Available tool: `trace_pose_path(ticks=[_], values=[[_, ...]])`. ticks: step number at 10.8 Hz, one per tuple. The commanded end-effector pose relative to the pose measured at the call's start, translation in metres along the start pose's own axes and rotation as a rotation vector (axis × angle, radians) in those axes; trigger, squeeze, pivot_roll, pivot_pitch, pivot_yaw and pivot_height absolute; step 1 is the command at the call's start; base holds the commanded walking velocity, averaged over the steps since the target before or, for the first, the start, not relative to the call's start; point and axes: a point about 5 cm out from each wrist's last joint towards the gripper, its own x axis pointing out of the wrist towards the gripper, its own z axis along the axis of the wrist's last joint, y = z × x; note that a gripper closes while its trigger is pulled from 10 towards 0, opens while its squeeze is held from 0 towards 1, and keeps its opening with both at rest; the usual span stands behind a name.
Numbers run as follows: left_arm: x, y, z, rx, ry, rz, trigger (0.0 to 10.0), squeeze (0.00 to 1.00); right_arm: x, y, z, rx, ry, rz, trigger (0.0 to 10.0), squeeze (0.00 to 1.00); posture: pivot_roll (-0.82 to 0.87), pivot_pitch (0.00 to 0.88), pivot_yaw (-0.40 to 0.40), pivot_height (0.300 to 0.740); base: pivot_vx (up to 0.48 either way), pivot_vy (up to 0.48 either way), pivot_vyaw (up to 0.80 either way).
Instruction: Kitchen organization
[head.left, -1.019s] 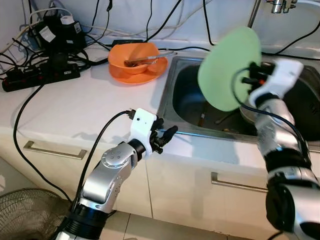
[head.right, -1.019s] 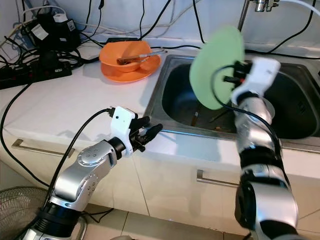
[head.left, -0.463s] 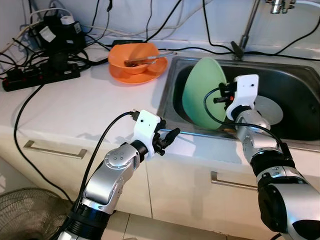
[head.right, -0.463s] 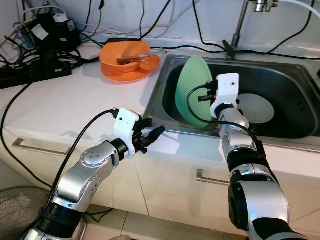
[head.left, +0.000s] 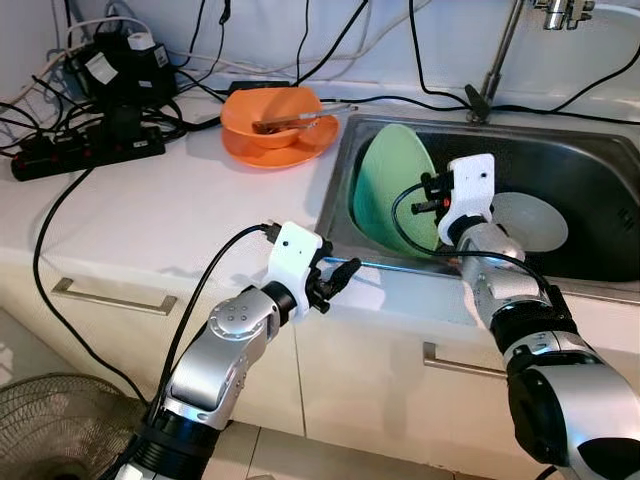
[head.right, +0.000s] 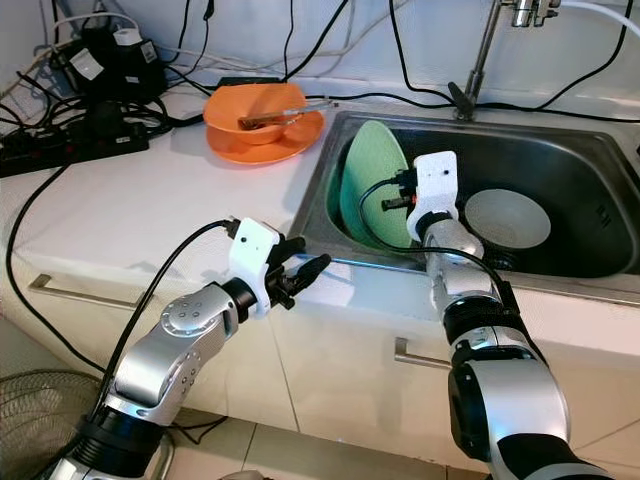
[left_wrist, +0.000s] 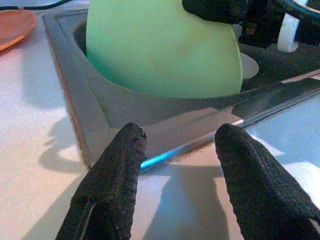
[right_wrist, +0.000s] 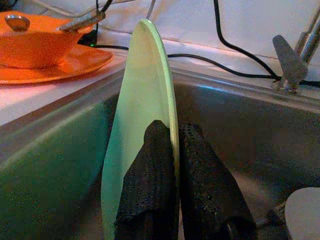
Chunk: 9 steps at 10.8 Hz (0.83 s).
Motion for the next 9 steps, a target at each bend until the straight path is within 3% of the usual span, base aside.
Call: trace_pose_path(ticks=[1,2,3,4,5,6,8,9], values=[[-0.0015,-0.0013,-0.006,0.008,0.024,-0.007,10.0,0.0,0.0035,-0.0006,0.0101,-0.01,-0.037,-0.011,10.0,0.0,0.12,0.0,0.019,0.74,0.0,0.0,0.0],[-0.0018,-0.0017,-0.0062,0.009,0.025,-0.009,10.0,0.0,0.0033,-0.0004,0.0089,-0.007,-0.034,-0.013,10.0,0.0,0.12,0.0,0.021,0.74,0.0,0.0,0.0],[-0.0023,-0.0022,-0.0063,0.012,0.027,-0.012,10.0,0.0,0.0033,0.0007,0.0084,-0.001,-0.035,-0.011,10.0,0.79,0.12,0.0,0.022,0.74,0.0,0.0,0.0],[-0.0024,-0.0022,-0.0063,0.011,0.026,-0.012,10.0,0.0,0.0035,0.001,0.0088,-0.002,-0.036,-0.01,10.0,0.85,0.12,0.0,0.022,0.74,0.0,0.0,0.0],[-0.0024,-0.002,-0.0064,0.009,0.026,-0.011,10.0,0.0,0.0038,0.0008,0.0096,-0.003,-0.039,-0.013,10.0,0.81,0.12,0.0,0.02,0.74,0.0,0.0,0.0],[-0.0023,-0.0026,-0.0071,0.006,0.026,-0.009,10.0,0.0,0.0039,0.0007,0.0098,-0.001,-0.04,-0.015,10.0,0.23,0.12,0.0,0.018,0.74,0.0,0.0,0.0],[-0.0026,-0.0023,-0.0065,0.0,0.023,-0.002,10.0,0.0,0.0041,0.0021,0.0097,0.0,-0.04,-0.01,10.0,0.0,0.12,0.0,0.018,0.74,0.0,0.0,0.0],[-0.0026,-0.002,-0.0062,-0.001,0.022,0.0,10.0,0.0,0.0043,0.0022,0.01,0.002,-0.042,-0.013,10.0,0.0,0.12,0.0,0.019,0.74,0.0,0.0,0.0]])
